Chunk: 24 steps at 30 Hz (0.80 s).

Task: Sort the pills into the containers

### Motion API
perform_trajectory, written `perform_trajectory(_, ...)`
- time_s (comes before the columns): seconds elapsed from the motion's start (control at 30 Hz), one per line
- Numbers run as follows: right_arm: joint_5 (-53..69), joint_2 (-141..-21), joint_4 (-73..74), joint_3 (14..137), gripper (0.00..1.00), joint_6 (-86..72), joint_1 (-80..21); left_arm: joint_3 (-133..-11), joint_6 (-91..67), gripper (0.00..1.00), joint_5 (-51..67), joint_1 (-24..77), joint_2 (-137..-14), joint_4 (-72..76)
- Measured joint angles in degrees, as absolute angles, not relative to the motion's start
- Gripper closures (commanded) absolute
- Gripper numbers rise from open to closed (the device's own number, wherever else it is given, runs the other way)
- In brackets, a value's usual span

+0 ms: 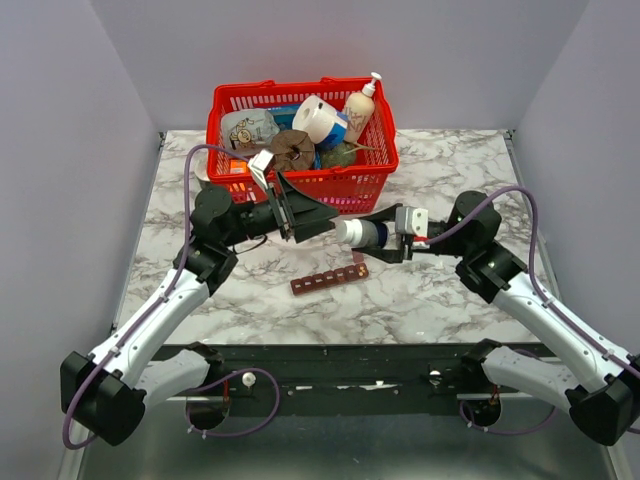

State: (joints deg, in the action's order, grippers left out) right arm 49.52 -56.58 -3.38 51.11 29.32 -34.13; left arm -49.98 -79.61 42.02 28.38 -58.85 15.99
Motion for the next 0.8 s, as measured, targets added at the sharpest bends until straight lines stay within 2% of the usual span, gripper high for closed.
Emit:
perform_trajectory(0.23, 44.34, -56.62, -3.86, 50.37, 1.00, 32.75, -35.75, -51.22, -77.45, 0.04, 42.09, 29.93, -59.68, 12.38)
perform_trajectory(0.43, 40.77, -56.75, -4.40, 50.19, 1.00, 34.54, -37.08, -56.34, -71.18, 0.12, 40.71, 32.56, -60.75, 4.05)
perform_trajectory(0.47, 40.40, -56.77, -4.43, 50.09, 0.99, 34.65, -37.19, -56.88, -70.39, 0.18, 40.36, 32.91, -60.82, 3.05)
perform_trajectory(0.63, 39.11, -56.88, -4.40, 49.47, 0.99, 35.05, -37.52, -59.16, -66.37, 0.26, 38.04, 34.30, -61.71, -2.50)
perform_trajectory(0.67, 38.94, -56.90, -4.38, 49.41, 0.99, 35.05, -37.52, -59.64, -65.56, 0.32, 37.63, 34.61, -62.04, -3.84)
perform_trajectory(0.73, 38.74, -56.90, -4.40, 49.36, 0.99, 35.05, -37.56, -60.49, -64.25, 0.37, 36.91, 35.09, -62.63, -6.09)
perform_trajectory(0.77, 38.63, -56.90, -4.40, 49.34, 0.99, 35.03, -37.56, -60.73, -63.59, 0.44, 36.62, 35.29, -62.87, -6.68)
perform_trajectory(0.8, 38.59, -56.90, -4.38, 49.32, 0.99, 35.03, -37.56, -61.10, -63.07, 0.45, 36.36, 35.53, -63.20, -7.70)
